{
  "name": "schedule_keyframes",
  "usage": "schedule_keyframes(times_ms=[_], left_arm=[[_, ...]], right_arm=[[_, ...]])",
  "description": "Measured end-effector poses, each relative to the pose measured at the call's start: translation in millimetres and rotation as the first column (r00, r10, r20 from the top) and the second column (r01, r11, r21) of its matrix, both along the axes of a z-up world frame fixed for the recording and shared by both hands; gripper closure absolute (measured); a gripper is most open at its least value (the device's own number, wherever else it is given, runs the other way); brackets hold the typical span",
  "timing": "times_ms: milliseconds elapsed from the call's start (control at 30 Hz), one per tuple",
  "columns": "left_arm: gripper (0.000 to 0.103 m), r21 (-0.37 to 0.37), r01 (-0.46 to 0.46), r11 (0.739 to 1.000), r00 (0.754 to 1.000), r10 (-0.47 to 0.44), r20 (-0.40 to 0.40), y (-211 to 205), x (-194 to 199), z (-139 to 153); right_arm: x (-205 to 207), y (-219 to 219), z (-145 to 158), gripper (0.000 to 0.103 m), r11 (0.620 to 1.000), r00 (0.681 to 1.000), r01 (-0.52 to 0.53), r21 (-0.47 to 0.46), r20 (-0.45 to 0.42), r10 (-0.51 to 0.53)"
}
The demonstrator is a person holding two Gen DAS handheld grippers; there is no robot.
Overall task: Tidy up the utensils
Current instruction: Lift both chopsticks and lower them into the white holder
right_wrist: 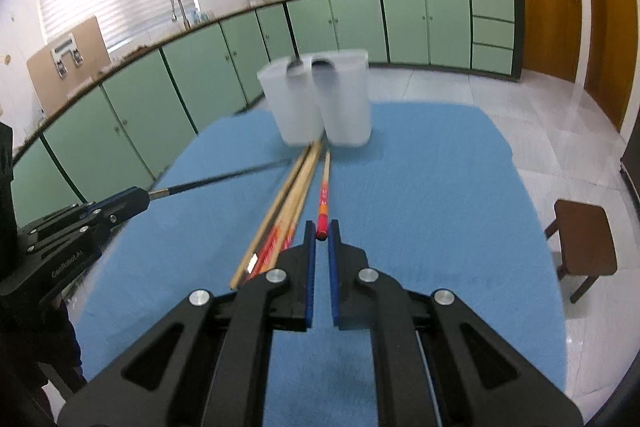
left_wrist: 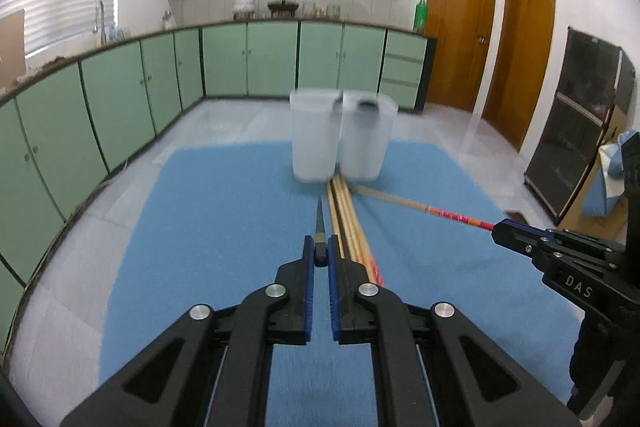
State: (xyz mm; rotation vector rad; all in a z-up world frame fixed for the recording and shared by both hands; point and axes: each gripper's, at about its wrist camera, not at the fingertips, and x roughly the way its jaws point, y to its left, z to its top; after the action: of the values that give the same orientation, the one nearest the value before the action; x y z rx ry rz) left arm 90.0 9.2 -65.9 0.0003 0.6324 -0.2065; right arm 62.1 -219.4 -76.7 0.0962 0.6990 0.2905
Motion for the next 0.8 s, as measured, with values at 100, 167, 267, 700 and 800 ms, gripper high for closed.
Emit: schedule_keyframes(times_ms=[100,167,267,700,800], left_arm=[[0.097,-0.016,0.014,1.000,0.999,-0.013,0.045,2,4,22],[0.097,-0.016,0.022,1.000,0.997,-0.021,0.069,4,8,32],[0.097,-0.007,0.040,0.999,0.995,-0.039,0.095,3,16,44],[0.097,-0.021,0.055,0.998,0.992,-0.052,0.117,-1,54,62],[0.097,-0.025,0.046,0.999,0.991,-0.042,0.123,2,57,64]], right_arm=[[4,-3,20,0.098,1.000,0.999,0.000,0.004,0.034,0.000],[8,-4,34,0.098,1.000,0.998,0.001,0.001,0.058,-0.002],[17,-4,54,0.098,1.000,0.996,-0.003,-0.003,0.090,0.003],[63,-4,92,0.098,0.998,0.995,-0.056,-0.015,0.080,0.057],[67,-4,102,0.098,0.998,0.993,-0.059,-0.027,0.103,0.061]])
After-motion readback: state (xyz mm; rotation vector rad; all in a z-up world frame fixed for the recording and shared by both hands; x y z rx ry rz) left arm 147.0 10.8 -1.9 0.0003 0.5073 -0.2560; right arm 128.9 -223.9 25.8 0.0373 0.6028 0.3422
